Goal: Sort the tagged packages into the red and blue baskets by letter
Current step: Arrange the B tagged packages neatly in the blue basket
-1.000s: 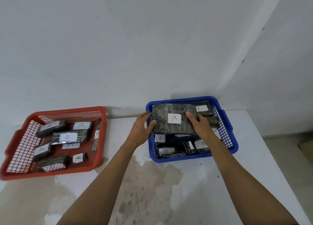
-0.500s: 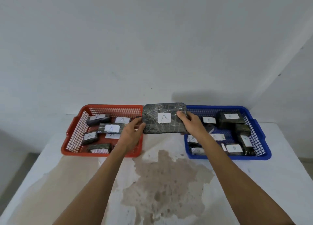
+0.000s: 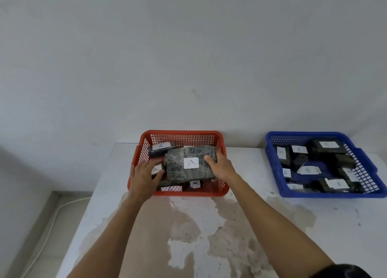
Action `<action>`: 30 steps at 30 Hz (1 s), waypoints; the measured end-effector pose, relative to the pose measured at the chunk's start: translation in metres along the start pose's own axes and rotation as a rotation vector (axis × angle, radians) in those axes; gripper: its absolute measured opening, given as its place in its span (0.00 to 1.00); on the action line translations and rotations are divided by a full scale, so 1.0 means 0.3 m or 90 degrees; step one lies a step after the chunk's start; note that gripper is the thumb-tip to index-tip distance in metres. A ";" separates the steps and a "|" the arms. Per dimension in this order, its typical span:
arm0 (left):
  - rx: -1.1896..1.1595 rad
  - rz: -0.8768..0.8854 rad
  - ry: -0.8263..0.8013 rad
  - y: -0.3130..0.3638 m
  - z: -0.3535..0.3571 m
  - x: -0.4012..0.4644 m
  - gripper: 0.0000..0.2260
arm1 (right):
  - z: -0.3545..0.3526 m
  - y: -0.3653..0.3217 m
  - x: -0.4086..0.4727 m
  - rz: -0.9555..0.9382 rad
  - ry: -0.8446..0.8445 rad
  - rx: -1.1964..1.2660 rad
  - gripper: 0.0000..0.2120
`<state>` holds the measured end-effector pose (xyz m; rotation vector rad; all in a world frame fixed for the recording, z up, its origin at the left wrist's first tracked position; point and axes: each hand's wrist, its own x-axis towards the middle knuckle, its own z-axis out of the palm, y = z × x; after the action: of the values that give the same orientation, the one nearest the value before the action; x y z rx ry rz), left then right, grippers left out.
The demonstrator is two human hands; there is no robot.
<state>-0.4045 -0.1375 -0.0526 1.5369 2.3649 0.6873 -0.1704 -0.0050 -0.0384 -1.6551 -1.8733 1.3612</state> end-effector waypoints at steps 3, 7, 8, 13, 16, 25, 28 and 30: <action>0.018 -0.028 0.036 -0.102 0.004 -0.004 0.22 | 0.064 0.014 0.007 0.047 0.014 -0.061 0.21; -0.034 -0.048 0.003 -0.186 0.034 -0.028 0.29 | 0.094 0.021 -0.004 0.052 0.064 -0.097 0.23; -0.045 -0.048 -0.007 -0.195 0.043 -0.031 0.29 | 0.096 0.020 -0.008 0.047 0.070 -0.111 0.24; -0.057 -0.044 0.001 -0.188 0.039 -0.034 0.28 | 0.105 0.018 -0.055 -0.026 0.113 -0.226 0.28; -0.017 -0.028 0.038 -0.155 0.030 -0.038 0.26 | 0.080 0.026 -0.088 -0.098 0.190 -0.236 0.26; -0.129 0.206 -0.010 0.297 0.131 -0.010 0.16 | -0.183 0.136 -0.167 -0.111 0.228 -0.121 0.09; -0.152 0.275 -0.056 0.498 0.214 -0.008 0.12 | -0.307 0.227 -0.199 -0.099 0.248 -0.111 0.07; -0.175 0.296 -0.050 0.614 0.265 -0.019 0.11 | -0.395 0.287 -0.215 -0.092 0.248 -0.107 0.07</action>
<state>-0.2209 -0.0604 -0.0283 1.9541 1.7727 0.9792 -0.0116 -0.0188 -0.0228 -1.6784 -1.8648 0.7741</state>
